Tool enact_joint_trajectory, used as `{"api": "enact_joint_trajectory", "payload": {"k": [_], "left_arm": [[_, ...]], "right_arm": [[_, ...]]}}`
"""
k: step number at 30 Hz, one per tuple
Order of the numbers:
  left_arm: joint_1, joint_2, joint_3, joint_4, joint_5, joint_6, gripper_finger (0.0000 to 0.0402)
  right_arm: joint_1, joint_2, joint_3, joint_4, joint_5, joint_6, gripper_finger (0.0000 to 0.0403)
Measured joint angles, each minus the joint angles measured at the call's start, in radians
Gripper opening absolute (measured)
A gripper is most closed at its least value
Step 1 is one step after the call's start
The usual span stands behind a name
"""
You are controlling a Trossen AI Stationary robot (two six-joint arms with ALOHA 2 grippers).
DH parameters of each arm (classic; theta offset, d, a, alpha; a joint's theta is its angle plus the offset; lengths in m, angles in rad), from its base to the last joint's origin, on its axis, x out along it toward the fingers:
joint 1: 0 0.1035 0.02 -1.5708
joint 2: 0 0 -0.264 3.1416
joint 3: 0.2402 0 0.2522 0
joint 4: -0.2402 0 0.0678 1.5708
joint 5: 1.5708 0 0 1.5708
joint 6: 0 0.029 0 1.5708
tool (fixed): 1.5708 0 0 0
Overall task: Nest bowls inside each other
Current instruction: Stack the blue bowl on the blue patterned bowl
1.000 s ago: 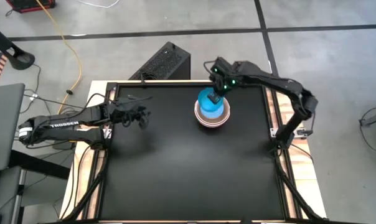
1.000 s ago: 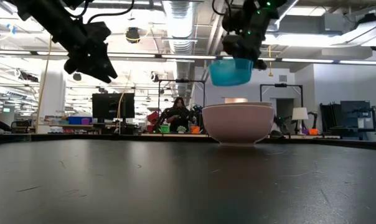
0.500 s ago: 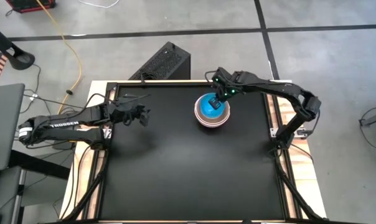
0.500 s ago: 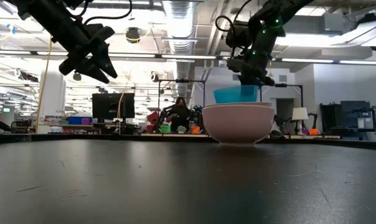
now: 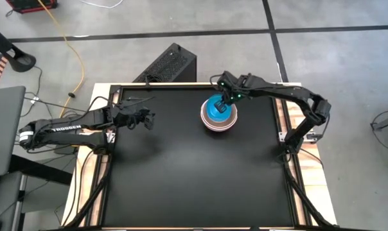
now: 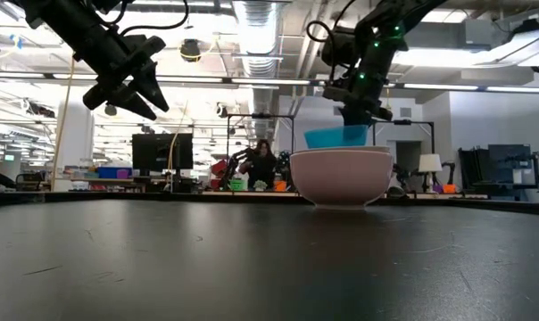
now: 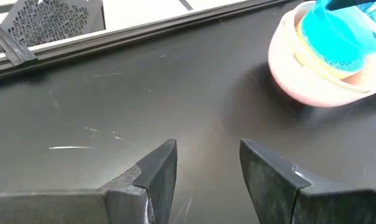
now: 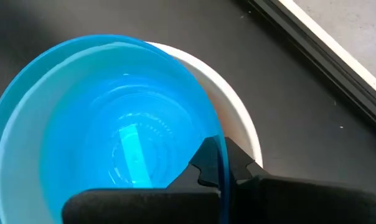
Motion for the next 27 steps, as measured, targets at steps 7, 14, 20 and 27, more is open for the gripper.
{"api": "enact_joint_trajectory", "payload": {"k": [7, 14, 20, 27], "left_arm": [[0.000, 0.000, 0.000, 0.000, 0.000, 0.000, 0.0164], [0.000, 0.000, 0.000, 0.000, 0.011, 0.000, 0.0164], [-0.001, 0.000, 0.000, -0.006, 0.025, 0.000, 0.0164], [-0.001, 0.000, 0.000, -0.029, 0.029, 0.000, 0.0164]], "right_arm": [[0.000, 0.000, 0.000, -0.001, -0.001, 0.017, 0.0007], [0.001, 0.000, 0.000, -0.002, -0.003, 0.029, 0.0036], [0.000, 0.001, 0.000, -0.003, -0.003, 0.068, 0.0058], [-0.001, 0.001, 0.000, -0.017, -0.004, 0.069, 0.0078]]}}
